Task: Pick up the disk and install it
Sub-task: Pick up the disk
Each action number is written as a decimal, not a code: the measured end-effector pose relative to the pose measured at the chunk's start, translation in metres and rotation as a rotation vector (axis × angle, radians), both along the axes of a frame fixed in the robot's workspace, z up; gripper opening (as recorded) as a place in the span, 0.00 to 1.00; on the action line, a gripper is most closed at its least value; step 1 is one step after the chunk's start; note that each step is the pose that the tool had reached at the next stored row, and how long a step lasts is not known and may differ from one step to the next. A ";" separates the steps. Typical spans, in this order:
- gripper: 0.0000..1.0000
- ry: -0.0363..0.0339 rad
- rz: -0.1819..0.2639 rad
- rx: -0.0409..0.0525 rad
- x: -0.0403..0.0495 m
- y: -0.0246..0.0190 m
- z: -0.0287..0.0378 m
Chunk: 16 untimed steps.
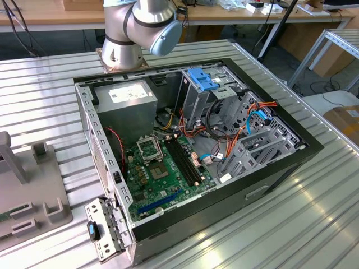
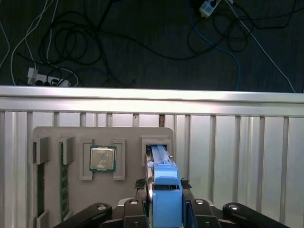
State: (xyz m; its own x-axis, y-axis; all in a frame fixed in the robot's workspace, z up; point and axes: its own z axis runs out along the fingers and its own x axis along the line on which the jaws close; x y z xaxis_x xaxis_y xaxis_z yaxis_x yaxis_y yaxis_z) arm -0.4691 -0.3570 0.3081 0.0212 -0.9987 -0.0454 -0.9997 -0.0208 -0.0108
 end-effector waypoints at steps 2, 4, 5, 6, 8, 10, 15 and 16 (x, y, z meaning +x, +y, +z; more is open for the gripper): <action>0.36 -0.0004 0.000 0.0001 0.0000 0.0000 0.0029; 0.36 -0.0001 0.000 0.0000 0.0000 0.0000 0.0076; 0.36 -0.0001 0.000 0.0000 0.0000 0.0000 0.0104; 0.36 -0.0003 0.000 0.0001 0.0000 0.0000 0.0117; 0.36 -0.0001 0.000 0.0001 0.0000 0.0000 0.0118; 0.36 0.0000 0.000 0.0001 0.0000 0.0000 0.0119; 0.36 -0.0001 0.000 0.0003 0.0000 0.0000 0.0118; 0.36 -0.0001 0.000 0.0003 0.0000 0.0000 0.0119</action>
State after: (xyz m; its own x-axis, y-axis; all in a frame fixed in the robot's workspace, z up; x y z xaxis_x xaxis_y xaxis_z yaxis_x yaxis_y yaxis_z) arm -0.4691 -0.3570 0.3200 0.0212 -0.9987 -0.0457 -0.9997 -0.0207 -0.0109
